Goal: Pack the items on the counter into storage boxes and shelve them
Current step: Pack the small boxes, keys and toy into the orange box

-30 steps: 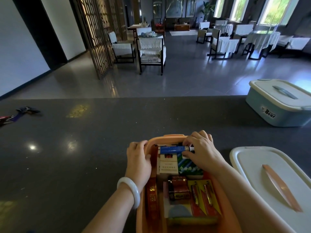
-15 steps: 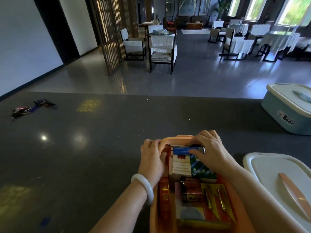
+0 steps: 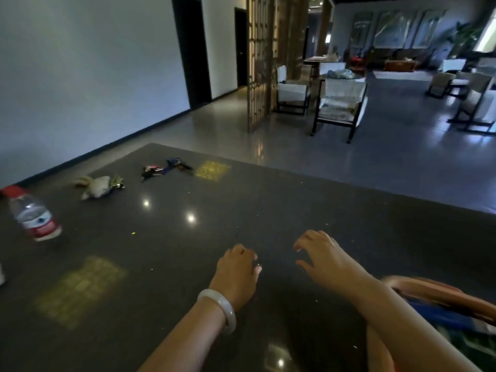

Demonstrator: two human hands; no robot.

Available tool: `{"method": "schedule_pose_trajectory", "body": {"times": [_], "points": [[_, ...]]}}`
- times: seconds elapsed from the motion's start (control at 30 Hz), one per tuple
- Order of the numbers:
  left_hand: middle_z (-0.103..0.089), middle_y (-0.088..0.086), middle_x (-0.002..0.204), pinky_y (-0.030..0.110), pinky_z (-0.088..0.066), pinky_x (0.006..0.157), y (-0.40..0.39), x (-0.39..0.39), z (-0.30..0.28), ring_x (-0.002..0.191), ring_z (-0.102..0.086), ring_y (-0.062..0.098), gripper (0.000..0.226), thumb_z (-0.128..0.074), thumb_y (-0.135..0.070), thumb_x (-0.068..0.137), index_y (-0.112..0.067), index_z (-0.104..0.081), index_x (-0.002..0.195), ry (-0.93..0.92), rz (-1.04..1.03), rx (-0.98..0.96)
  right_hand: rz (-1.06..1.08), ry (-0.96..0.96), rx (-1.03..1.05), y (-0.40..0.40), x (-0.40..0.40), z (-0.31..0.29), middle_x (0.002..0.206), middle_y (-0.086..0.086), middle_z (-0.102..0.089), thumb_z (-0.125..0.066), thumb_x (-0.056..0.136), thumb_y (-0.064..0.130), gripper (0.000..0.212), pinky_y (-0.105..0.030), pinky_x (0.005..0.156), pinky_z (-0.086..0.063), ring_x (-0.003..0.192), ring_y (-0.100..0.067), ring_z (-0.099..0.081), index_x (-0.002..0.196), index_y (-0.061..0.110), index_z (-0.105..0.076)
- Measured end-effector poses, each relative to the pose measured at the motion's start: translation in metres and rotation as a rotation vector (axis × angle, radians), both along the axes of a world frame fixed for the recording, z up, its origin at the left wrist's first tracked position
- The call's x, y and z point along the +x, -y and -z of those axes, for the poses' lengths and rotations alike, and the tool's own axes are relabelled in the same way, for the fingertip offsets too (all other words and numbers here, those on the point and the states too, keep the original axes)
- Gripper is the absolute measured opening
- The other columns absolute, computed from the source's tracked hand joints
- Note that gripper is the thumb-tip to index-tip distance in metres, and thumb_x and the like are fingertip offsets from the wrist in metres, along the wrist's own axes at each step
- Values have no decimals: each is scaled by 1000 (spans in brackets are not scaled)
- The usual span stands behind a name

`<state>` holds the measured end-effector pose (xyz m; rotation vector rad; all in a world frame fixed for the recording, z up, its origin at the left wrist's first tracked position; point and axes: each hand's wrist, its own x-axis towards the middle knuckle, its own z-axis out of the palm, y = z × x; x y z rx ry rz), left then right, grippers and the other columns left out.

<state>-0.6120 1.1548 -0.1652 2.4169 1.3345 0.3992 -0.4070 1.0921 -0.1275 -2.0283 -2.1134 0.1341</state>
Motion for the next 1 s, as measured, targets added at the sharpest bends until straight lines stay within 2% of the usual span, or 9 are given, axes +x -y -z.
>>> {"method": "schedule_pose_trajectory", "body": {"times": [0.13, 0.33, 0.43, 0.57, 0.73, 0.8, 0.87, 0.93, 1.0], "points": [[-48, -1, 127, 31, -39, 100, -40, -66, 6, 117, -47, 18, 32, -50, -35, 98, -21, -54, 126, -70, -113, -15, -102, -25, -20, -56, -54, 6, 124, 8, -48, -58, 93, 33, 31, -26, 103, -36, 119, -11, -43, 122, 25, -56], [-45, 0, 129, 28, -36, 99, -106, -154, 17, 119, -46, 18, 34, -48, -36, 99, -21, -52, 129, -138, -245, -40, -202, -58, -62, -132, -131, 14, 119, 10, -48, -58, 93, 34, 29, -21, 98, -39, 115, -8, -45, 120, 24, -57], [-44, 1, 129, 30, -36, 98, -144, -188, 24, 119, -45, 20, 35, -48, -36, 98, -20, -51, 129, -181, -288, -67, -229, -67, -82, -165, -164, 22, 117, 12, -46, -55, 94, 37, 28, -16, 95, -36, 114, -6, -44, 119, 25, -56], [-40, 6, 132, 35, -37, 101, -197, -214, 37, 121, -43, 25, 42, -49, -38, 97, -15, -46, 133, -241, -323, -106, -213, -69, -109, -202, -199, 38, 118, 8, -47, -53, 95, 39, 29, -16, 94, -35, 114, -9, -44, 118, 22, -56], [-35, 8, 139, 40, -32, 104, -255, -220, 56, 128, -37, 29, 54, -51, -49, 93, -16, -39, 134, -256, -402, -101, -156, -72, -144, -245, -214, 58, 119, 10, -46, -50, 95, 43, 31, -18, 94, -33, 116, -10, -41, 119, 24, -52], [-29, 11, 146, 43, -27, 109, -275, -220, 64, 136, -27, 31, 66, -50, -55, 91, -16, -32, 141, -270, -440, -113, -118, -92, -167, -264, -214, 65, 121, 11, -45, -51, 95, 43, 33, -18, 95, -34, 116, -9, -40, 122, 24, -51], [-14, 12, 157, 48, -14, 116, -295, -223, 72, 146, -9, 34, 83, -45, -64, 89, -17, -15, 151, -295, -471, -170, -97, -102, -178, -287, -214, 71, 122, 9, -45, -52, 94, 43, 36, -20, 98, -34, 117, -11, -40, 123, 23, -51], [1, 8, 162, 53, -3, 117, -310, -228, 82, 148, 8, 33, 93, -39, -72, 86, -22, 1, 154, -319, -488, -229, -76, -126, -197, -311, -216, 76, 124, 7, -45, -53, 94, 43, 39, -23, 99, -36, 118, -12, -39, 126, 21, -50], [13, 5, 161, 55, 3, 117, -318, -233, 94, 146, 17, 32, 96, -30, -79, 83, -25, 9, 153, -354, -486, -261, -67, -135, -209, -339, -218, 81, 128, 4, -45, -53, 95, 42, 41, -26, 101, -37, 120, -14, -39, 128, 19, -49]]}}
